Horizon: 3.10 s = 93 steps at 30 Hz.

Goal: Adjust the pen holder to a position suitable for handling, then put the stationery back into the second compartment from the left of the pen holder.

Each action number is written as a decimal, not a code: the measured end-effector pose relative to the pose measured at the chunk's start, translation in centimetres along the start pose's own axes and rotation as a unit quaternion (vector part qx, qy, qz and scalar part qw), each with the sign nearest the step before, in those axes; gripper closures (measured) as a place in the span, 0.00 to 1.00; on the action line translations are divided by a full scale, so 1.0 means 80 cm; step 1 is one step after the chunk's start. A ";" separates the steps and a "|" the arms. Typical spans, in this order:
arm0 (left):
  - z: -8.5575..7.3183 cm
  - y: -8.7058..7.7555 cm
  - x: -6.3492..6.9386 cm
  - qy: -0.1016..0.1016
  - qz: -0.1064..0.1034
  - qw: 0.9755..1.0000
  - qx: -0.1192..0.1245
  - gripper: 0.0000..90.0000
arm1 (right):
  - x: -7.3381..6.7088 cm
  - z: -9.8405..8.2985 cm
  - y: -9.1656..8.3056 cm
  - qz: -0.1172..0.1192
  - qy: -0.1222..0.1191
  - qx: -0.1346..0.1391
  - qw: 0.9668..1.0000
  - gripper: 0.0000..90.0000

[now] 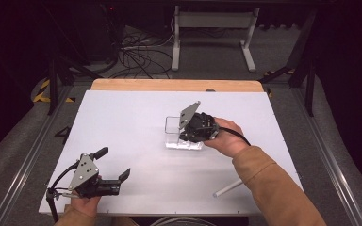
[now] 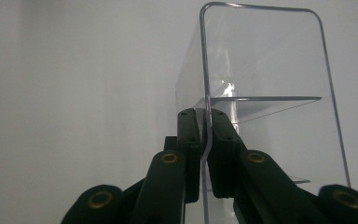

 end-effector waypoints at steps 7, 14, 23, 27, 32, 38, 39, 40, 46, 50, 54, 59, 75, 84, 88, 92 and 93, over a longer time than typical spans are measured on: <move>0.000 -0.001 0.000 -0.001 -0.001 1.000 0.000 0.03 | -0.011 0.017 0.022 0.018 -0.010 -0.002 1.000 0.94; 0.000 -0.001 0.000 -0.002 -0.001 1.000 0.000 0.03 | -0.014 0.022 0.031 0.023 -0.014 -0.007 1.000 0.94; 0.000 0.000 0.000 0.000 0.000 1.000 -0.002 0.03 | -0.014 0.020 0.035 0.018 -0.003 -0.020 1.000 0.93; 0.000 0.000 0.000 0.000 -0.001 1.000 -0.001 0.03 | -0.014 0.020 0.037 0.016 -0.001 -0.023 1.000 0.93; 0.000 0.001 0.000 -0.001 -0.002 1.000 -0.002 0.03 | -0.016 0.021 0.038 0.017 -0.001 -0.023 1.000 0.93; 0.000 0.002 0.000 -0.001 -0.003 1.000 -0.003 0.03 | -0.018 0.019 0.037 0.019 -0.001 -0.015 1.000 0.94; 0.000 0.002 0.000 -0.001 -0.003 1.000 -0.003 0.03 | -0.018 0.018 0.037 0.019 0.000 -0.016 1.000 0.94; 0.000 0.002 -0.001 0.000 -0.003 1.000 -0.003 0.03 | -0.018 0.018 0.037 0.019 0.001 -0.015 1.000 0.94; 0.000 0.004 0.000 0.001 -0.004 1.000 -0.004 0.03 | -0.018 0.017 0.037 0.022 -0.004 -0.014 1.000 0.94; 0.000 0.004 0.000 -0.001 -0.004 1.000 -0.004 0.03 | -0.018 0.018 0.036 0.018 -0.001 -0.012 1.000 0.89; 0.000 0.003 0.000 -0.001 -0.003 1.000 -0.004 0.03 | -0.015 0.018 0.031 0.014 0.009 0.003 1.000 0.75; 0.000 0.003 0.000 0.002 -0.003 1.000 -0.005 0.03 | -0.014 0.021 0.009 -0.006 0.033 0.042 0.999 0.53; -0.001 0.002 -0.001 -0.005 0.000 1.000 -0.005 0.03 | -0.016 -0.002 -0.064 -0.052 0.084 0.132 0.986 0.22; 0.000 0.002 -0.001 -0.002 0.001 1.000 -0.002 0.03 | -0.017 -0.026 -0.088 -0.065 0.117 0.154 0.979 0.03; 0.000 0.002 -0.001 -0.003 -0.001 1.000 -0.004 0.03 | -0.022 -0.034 -0.095 -0.072 0.117 0.148 0.979 0.00; 0.000 0.003 0.000 -0.006 0.000 1.000 -0.003 0.03 | -0.028 -0.042 -0.101 -0.082 0.111 0.146 0.980 0.00; 0.000 0.003 -0.001 -0.003 0.000 1.000 -0.003 0.03 | -0.030 -0.044 -0.102 -0.083 0.112 0.146 0.979 0.00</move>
Point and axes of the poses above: each handheld gripper's, and its own axes: y roughly forward along the jaws, z roughly out of its top, x roughly to its right, the point moved 4 cm from there along y, roughly forward along the jaws, and after that the axes turned 6 degrees about -y, right-handed, at the moved point
